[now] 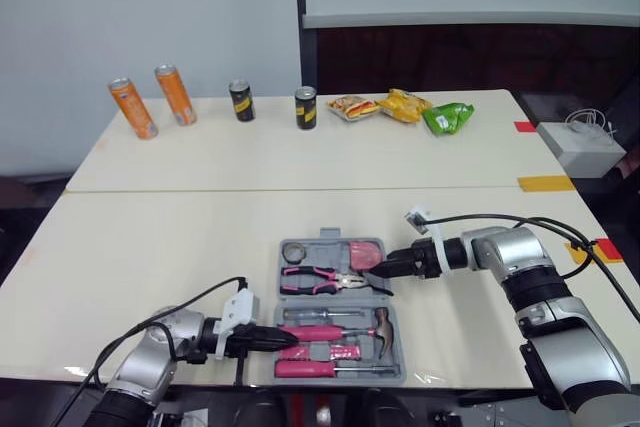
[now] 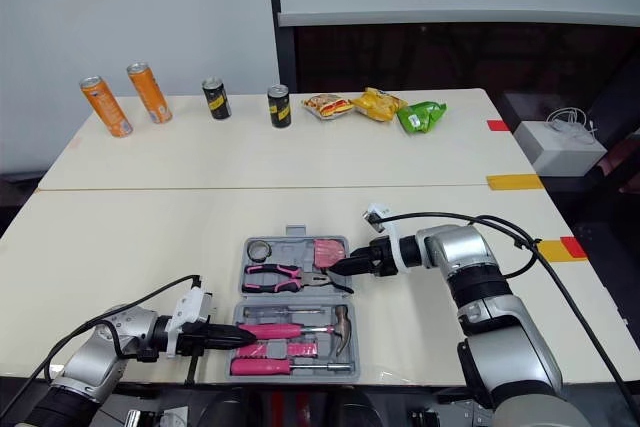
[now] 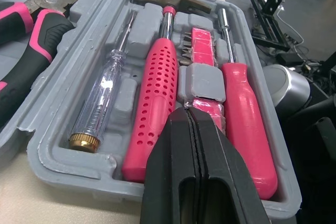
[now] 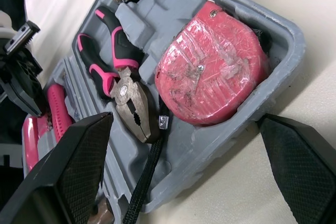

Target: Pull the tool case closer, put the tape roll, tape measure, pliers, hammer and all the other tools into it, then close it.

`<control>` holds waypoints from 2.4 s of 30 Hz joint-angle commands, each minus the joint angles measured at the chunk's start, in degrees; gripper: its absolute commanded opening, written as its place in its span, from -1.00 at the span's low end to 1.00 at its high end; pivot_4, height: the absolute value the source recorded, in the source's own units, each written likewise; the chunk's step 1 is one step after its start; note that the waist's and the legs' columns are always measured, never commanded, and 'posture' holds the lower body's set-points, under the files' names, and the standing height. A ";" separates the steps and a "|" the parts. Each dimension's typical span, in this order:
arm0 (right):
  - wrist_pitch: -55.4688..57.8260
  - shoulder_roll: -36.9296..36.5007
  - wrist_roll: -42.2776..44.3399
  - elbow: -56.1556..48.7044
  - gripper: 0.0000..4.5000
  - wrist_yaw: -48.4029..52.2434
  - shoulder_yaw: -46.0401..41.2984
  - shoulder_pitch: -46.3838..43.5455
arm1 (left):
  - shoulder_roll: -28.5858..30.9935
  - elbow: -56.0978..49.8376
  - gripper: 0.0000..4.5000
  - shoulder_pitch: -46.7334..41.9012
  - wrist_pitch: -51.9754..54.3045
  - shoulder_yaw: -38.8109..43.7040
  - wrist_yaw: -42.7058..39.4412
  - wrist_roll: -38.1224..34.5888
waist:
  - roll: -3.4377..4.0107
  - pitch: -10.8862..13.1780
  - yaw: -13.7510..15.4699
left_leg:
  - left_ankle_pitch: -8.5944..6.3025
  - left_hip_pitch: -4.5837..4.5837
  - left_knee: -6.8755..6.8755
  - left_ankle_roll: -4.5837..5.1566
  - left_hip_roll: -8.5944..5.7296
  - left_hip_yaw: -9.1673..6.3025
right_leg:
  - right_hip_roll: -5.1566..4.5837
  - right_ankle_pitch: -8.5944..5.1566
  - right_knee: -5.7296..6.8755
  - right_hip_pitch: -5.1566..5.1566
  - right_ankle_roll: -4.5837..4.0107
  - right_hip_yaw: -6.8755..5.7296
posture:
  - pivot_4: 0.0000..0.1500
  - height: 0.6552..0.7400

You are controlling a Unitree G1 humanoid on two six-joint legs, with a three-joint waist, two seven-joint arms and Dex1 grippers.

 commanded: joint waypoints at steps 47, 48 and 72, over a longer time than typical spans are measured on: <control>14.72 -0.12 18.24 -22.67 1.00 1.13 -15.02 8.99 | 2.67 -7.55 -0.99 4.02 -4.58 4.32 -2.95 -8.89 | 0.03 0.04 0.23 | 0.09 -0.07 -0.19 -0.16 0.02 -0.01 | 0.04 -0.03 -0.08 -0.11 -0.07 -0.01 | 1.00 1.00; 15.48 -0.45 19.00 -24.00 1.00 0.75 -15.44 9.52 | 4.25 -11.33 -0.99 5.28 -2.60 5.72 -4.51 -12.32 | -0.02 0.06 0.40 | 0.09 -0.13 -0.19 -0.17 0.02 -0.01 | 0.04 -0.03 -0.09 -0.16 -0.07 -0.01 | 1.00 1.00; -5.63 -5.20 26.56 -69.34 1.00 -10.11 -30.54 43.17 | 5.22 -33.02 -0.99 6.58 30.49 26.93 29.06 -40.30 | -0.38 0.15 1.25 | 0.13 -0.43 -0.31 -0.31 -0.03 -0.03 | 0.15 0.37 -0.94 -0.15 0.63 0.08 | 1.00 1.00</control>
